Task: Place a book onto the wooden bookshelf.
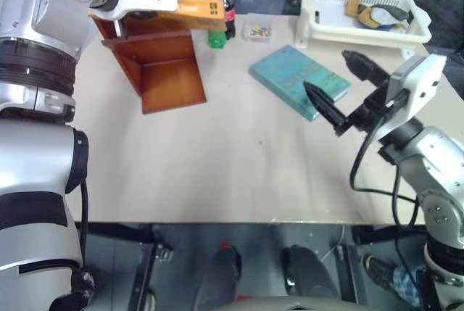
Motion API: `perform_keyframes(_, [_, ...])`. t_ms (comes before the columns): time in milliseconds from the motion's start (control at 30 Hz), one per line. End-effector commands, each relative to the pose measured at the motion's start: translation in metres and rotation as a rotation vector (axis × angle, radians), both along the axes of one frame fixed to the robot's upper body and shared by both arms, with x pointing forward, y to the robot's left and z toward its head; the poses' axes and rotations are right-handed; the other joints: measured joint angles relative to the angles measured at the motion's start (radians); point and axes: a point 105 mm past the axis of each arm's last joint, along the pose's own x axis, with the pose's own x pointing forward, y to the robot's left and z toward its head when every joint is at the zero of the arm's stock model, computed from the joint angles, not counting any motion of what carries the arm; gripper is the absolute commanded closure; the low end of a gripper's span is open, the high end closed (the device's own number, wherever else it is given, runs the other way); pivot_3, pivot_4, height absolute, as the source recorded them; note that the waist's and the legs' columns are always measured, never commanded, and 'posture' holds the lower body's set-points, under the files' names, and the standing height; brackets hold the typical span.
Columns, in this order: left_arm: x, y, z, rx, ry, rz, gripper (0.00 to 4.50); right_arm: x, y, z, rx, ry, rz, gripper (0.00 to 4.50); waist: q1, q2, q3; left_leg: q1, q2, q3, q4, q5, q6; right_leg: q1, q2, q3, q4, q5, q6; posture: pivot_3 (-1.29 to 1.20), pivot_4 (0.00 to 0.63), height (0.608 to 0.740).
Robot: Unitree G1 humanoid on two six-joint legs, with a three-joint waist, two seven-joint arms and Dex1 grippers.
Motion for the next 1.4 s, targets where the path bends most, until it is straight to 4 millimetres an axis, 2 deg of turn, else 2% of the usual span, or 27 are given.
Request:
perform_keyframes(33, [-0.008,0.009,0.004,-0.054,0.019,0.047,3.89,-0.007,-0.001,0.015,-0.009,-0.067,0.004,0.00,0.000,0.000,0.000,0.000,0.000,0.000,0.000,0.000,0.000,0.000,0.000,0.000,0.001,0.000,0.000,0.00,0.150,0.740])
perform_keyframes(133, [-0.007,0.020,0.000,-0.056,0.019,0.101,3.89,-0.006,-0.002,0.014,-0.016,-0.068,0.005,0.00,-0.001,0.000,0.000,0.000,0.001,0.000,0.001,0.000,0.000,0.000,0.001,0.000,0.000,0.000,0.000,0.00,0.150,0.740])
perform_keyframes(233, [-0.004,0.033,-0.012,-0.074,0.033,0.148,3.89,-0.006,-0.002,0.014,-0.029,-0.067,0.012,0.00,-0.003,0.001,-0.001,0.000,0.001,0.001,0.001,0.000,0.000,0.000,0.000,0.001,0.000,0.000,0.000,0.00,0.150,0.740])
perform_keyframes(433, [0.003,0.030,-0.020,-0.123,0.020,0.136,3.89,-0.007,-0.004,0.014,-0.065,-0.067,0.022,0.00,-0.005,0.002,-0.001,0.003,0.003,0.003,0.001,0.000,0.000,0.000,0.002,0.003,0.004,0.000,0.000,0.00,0.150,0.740])
perform_keyframes(467, [0.004,0.028,-0.019,-0.142,0.013,0.129,3.24,-0.007,-0.005,0.013,-0.078,-0.065,0.020,0.00,-0.005,0.002,-0.001,0.004,0.003,0.003,0.002,0.000,0.000,0.000,0.003,0.003,0.006,0.000,0.000,0.00,0.150,0.740])
perform_keyframes(533, [0.003,0.029,-0.015,-0.155,0.000,0.126,2.46,-0.007,-0.006,0.012,-0.095,-0.063,0.017,0.00,-0.006,0.002,-0.001,0.004,0.003,0.004,0.002,0.000,0.000,0.000,0.003,0.004,0.007,0.000,0.000,0.00,0.150,0.740])
perform_keyframes(633, [-0.002,0.026,-0.007,-0.185,-0.028,0.095,0.85,-0.008,-0.008,0.011,-0.101,-0.056,0.018,0.00,-0.006,0.002,-0.001,0.003,0.004,0.004,0.003,0.000,0.000,-0.001,0.004,0.005,0.008,0.000,0.000,0.00,0.150,0.740])
perform_keyframes(700, [-0.008,0.025,0.000,-0.200,-0.049,0.066,0.08,-0.007,-0.009,0.010,-0.104,-0.050,0.019,0.00,-0.006,0.002,-0.001,0.002,0.004,0.005,0.003,0.000,0.000,-0.002,0.004,0.006,0.008,0.000,0.000,0.00,0.150,0.740])
perform_keyframes(833, [-0.023,0.020,0.017,-0.248,-0.116,-0.009,0.08,-0.006,-0.012,0.009,-0.106,-0.041,0.020,0.00,-0.002,0.000,0.000,-0.001,0.003,0.007,0.003,0.000,0.000,-0.006,0.003,0.008,0.007,0.003,-0.004,0.00,0.150,0.740])
perform_keyframes(933, [-0.037,0.002,0.033,-0.339,-0.199,-0.164,0.08,-0.005,-0.014,0.007,-0.111,-0.028,0.023,0.00,0.003,0.000,0.001,-0.002,0.003,0.007,0.003,0.000,0.000,-0.006,0.002,0.007,0.005,0.003,-0.004,0.00,0.150,0.740])
perform_keyframes(1033, [-0.055,-0.027,0.046,-0.574,-0.231,-0.346,0.08,-0.004,-0.014,0.003,-0.116,-0.011,0.022,0.00,0.008,-0.001,0.001,-0.002,0.002,0.006,0.003,0.000,0.000,-0.004,0.001,0.006,0.003,0.003,-0.004,0.00,0.150,0.740])
perform_keyframes(1100, [-0.071,-0.051,0.050,-0.767,-0.190,-0.488,0.08,-0.004,-0.014,-0.001,-0.125,0.003,0.015,0.00,0.010,-0.001,0.001,-0.003,0.002,0.005,0.003,0.000,0.000,-0.003,0.000,0.005,0.002,0.003,-0.004,0.00,0.150,0.740])
perform_keyframes(1200, [-0.084,-0.076,0.031,-0.985,-0.112,-0.600,0.08,-0.002,-0.016,-0.013,-0.151,0.042,-0.016,0.00,0.008,-0.001,0.000,-0.002,0.003,0.004,0.004,0.000,0.000,0.000,0.000,0.003,0.000,0.003,-0.004,0.00,0.150,0.740])
perform_keyframes(1233, [-0.082,-0.083,0.015,-1.171,-0.058,-0.617,0.08,0.003,-0.019,-0.024,-0.194,0.072,-0.065,0.00,0.006,0.002,-0.001,-0.001,0.002,0.004,0.004,0.000,0.000,0.000,0.000,0.004,0.000,0.003,-0.004,0.00,0.150,0.740])
perform_keyframes(1300, [-0.083,-0.098,-0.035,-1.264,0.099,-0.595,0.08,0.012,-0.033,-0.039,-0.210,0.139,-0.170,0.00,0.004,0.005,-0.003,0.001,0.002,0.005,0.004,0.000,0.000,0.001,-0.001,0.005,0.001,0.003,-0.004,0.00,0.150,0.740])
perform_keyframes(1400, [-0.080,-0.097,-0.087,-1.372,0.166,-0.481,0.08,0.013,-0.049,-0.051,-0.201,0.175,-0.248,0.00,-0.002,0.004,-0.002,0.002,0.003,0.006,0.003,0.000,0.000,0.000,0.001,0.008,0.003,0.003,-0.005,0.00,0.150,0.740])
